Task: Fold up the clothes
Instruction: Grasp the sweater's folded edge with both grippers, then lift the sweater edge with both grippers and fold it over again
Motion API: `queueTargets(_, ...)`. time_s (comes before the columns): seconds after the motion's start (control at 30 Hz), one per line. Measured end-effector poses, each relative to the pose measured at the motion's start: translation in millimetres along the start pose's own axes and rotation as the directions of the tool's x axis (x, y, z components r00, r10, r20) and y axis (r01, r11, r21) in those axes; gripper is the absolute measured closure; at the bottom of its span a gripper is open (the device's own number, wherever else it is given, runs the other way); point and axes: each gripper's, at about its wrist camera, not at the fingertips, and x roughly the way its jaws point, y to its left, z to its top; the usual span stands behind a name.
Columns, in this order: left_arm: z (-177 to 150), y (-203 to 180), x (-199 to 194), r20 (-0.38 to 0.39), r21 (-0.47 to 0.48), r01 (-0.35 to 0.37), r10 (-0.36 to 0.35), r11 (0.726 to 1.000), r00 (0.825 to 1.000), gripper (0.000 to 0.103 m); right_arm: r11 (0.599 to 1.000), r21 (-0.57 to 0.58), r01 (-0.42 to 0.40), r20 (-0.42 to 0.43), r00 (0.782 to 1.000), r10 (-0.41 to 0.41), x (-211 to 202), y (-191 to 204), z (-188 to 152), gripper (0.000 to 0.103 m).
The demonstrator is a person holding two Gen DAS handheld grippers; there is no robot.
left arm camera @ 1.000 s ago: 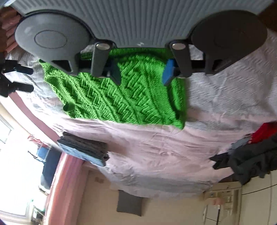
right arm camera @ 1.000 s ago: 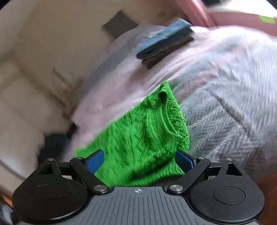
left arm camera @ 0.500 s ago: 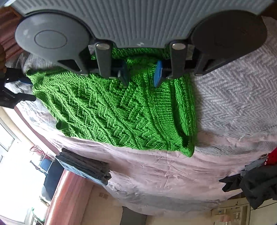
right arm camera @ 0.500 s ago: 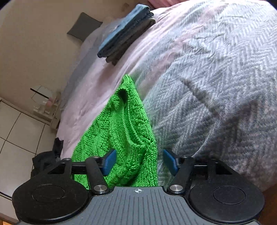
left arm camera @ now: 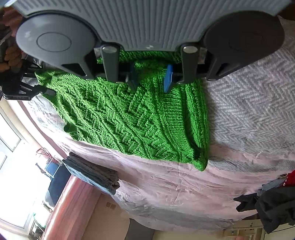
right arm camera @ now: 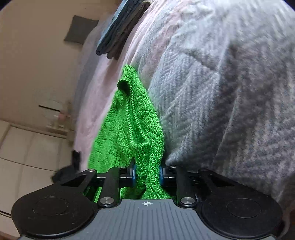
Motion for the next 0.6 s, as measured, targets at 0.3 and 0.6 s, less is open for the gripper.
queueTargets(0.3,7.6,25.0,-25.5,0.062,-0.116,0.045,-0.038,0.992,0.997,0.078,0.663,-0.639,0.391,0.284,0.920,-0.268,5.6,153.1,-55.4,0.085)
queueTargets(0.6,1.1,85.4,-71.6,0.143,-0.269,0.026,0.013,0.963,0.990,0.078,0.038,-0.963,0.267,0.268,0.963,0.022,58.3,252.4,-212.2,0.085)
